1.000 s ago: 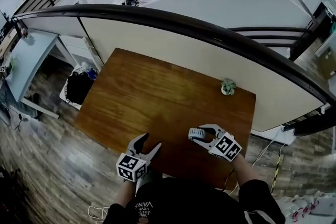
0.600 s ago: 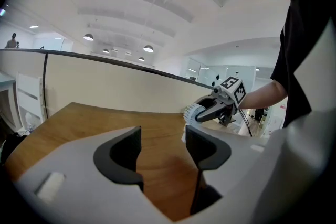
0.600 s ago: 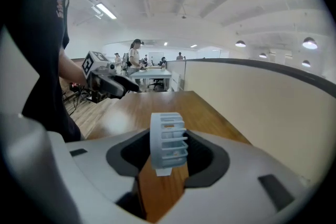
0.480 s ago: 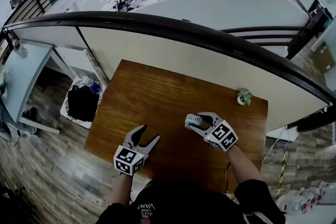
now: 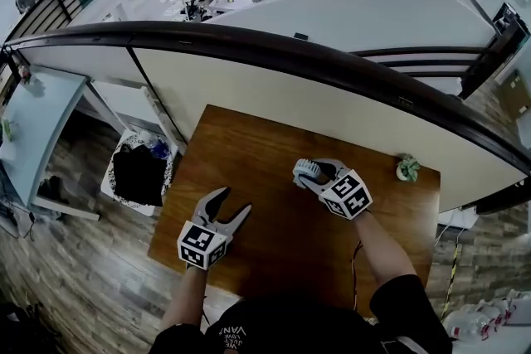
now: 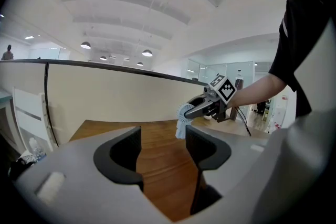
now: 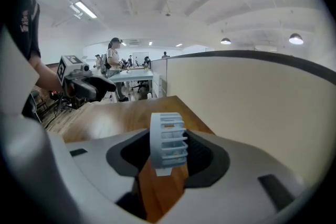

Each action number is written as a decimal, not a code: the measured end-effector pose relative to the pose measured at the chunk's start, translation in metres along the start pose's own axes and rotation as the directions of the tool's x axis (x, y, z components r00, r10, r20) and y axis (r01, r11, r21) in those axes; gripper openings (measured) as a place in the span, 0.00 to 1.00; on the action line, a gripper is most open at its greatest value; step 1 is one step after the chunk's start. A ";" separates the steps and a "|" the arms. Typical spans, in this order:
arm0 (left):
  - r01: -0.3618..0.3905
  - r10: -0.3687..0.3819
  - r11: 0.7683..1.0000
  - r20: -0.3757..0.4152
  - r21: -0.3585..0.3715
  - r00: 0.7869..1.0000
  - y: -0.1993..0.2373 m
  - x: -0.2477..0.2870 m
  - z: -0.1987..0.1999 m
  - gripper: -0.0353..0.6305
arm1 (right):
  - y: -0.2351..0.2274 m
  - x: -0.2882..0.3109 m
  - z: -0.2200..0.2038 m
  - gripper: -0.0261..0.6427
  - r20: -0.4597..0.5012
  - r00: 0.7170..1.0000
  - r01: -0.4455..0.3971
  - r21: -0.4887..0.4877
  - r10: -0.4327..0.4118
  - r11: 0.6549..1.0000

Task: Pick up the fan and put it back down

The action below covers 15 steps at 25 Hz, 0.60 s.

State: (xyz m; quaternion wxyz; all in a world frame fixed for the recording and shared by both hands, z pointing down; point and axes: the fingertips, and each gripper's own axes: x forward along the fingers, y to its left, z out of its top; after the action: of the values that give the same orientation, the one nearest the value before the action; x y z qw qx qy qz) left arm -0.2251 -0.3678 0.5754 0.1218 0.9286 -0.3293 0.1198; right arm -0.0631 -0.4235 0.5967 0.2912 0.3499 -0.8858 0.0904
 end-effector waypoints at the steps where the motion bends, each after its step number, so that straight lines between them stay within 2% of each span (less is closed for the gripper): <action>1: -0.005 0.005 1.000 0.003 0.001 1.000 0.006 0.000 0.001 0.43 | -0.005 0.007 0.004 0.33 0.000 1.000 0.007 0.001 -0.007 1.000; 8: -0.040 0.041 0.999 0.036 -0.022 0.999 0.043 0.008 0.004 0.43 | -0.043 0.064 0.030 0.33 0.017 0.998 0.055 0.030 -0.055 0.998; 15: -0.048 0.050 0.998 0.034 -0.049 0.998 0.063 0.029 -0.004 0.43 | -0.072 0.112 0.041 0.33 0.007 0.997 0.073 0.027 -0.073 0.997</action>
State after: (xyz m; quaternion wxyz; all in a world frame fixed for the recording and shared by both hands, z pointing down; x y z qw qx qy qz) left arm -0.2445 -0.4312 0.5969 0.1353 0.9190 -0.3568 0.0986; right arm -0.0985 -0.5554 0.6251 0.2862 0.3861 -0.8723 0.0902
